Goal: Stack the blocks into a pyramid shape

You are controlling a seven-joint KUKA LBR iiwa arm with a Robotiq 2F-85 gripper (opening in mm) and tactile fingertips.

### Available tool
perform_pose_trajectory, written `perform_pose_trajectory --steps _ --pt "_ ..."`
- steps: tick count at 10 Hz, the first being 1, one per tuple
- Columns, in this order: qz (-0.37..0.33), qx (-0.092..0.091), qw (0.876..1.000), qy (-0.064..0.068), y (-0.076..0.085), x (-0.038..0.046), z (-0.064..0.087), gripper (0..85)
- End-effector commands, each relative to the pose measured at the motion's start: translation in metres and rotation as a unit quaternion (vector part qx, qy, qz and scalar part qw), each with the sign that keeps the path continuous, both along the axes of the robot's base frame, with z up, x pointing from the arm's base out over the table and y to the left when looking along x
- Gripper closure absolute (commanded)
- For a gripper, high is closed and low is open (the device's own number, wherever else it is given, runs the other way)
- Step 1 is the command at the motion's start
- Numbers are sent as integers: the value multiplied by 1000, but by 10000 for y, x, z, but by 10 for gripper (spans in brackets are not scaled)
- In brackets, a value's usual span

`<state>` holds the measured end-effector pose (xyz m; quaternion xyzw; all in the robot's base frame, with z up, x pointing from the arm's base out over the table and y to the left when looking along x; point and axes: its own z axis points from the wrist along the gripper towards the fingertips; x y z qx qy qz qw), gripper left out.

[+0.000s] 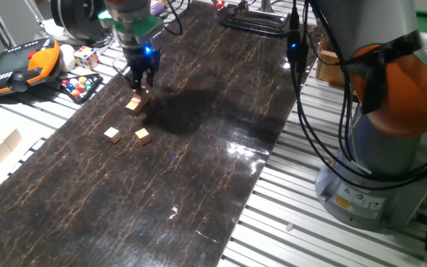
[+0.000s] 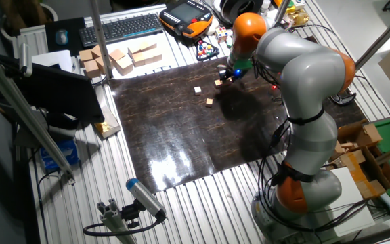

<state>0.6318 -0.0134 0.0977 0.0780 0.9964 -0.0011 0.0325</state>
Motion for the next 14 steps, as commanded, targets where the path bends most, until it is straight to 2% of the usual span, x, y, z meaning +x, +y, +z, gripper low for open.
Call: perform_pose_trajectory --steps 1,5,10,12,14 --pt "-5 1 1000 0 44 -18 -9 400" --pt "-17 5 1000 -7 207 -62 -88 400" --pt "-13 17 1000 0 248 -73 -114 423" --pt "-10 3 1000 -4 273 -68 -141 423" --pt "-12 0 1000 -5 375 -101 -213 423"
